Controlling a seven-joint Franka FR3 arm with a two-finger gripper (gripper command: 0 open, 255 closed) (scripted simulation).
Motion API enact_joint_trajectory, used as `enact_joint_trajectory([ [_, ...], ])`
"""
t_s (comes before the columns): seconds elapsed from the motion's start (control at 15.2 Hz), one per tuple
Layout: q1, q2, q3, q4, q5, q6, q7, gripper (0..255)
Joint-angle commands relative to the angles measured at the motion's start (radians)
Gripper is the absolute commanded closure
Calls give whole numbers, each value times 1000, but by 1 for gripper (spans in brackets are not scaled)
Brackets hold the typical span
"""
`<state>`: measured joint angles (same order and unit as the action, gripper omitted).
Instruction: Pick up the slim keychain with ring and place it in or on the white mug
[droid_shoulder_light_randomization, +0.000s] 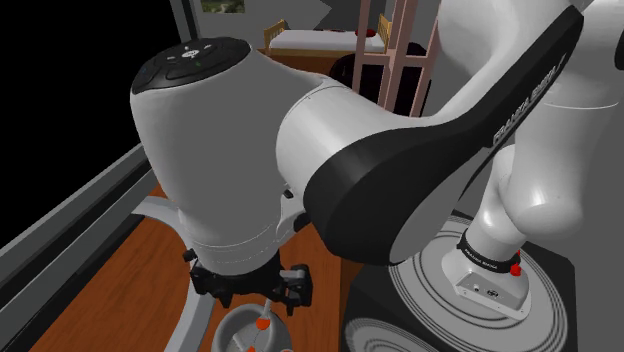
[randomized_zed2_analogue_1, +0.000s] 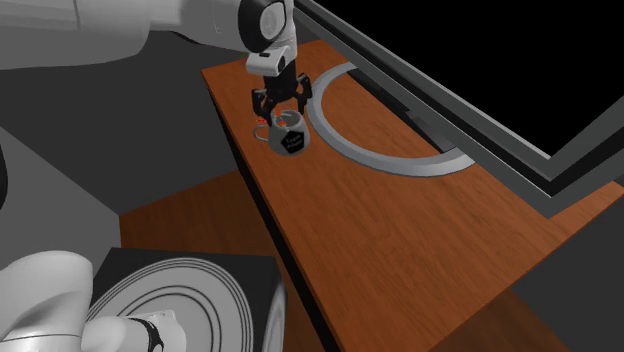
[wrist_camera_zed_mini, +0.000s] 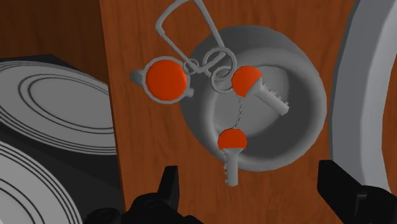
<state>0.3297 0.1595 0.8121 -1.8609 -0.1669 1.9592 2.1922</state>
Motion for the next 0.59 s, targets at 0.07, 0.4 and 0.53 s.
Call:
enact_joint_trajectory([
  [0.07, -6, -26, 5, 60, 24, -77, -19, 0],
  [0.4, -6, -26, 5, 60, 24, -77, -19, 0],
  [0.53, -6, -26, 5, 60, 24, -77, -19, 0],
])
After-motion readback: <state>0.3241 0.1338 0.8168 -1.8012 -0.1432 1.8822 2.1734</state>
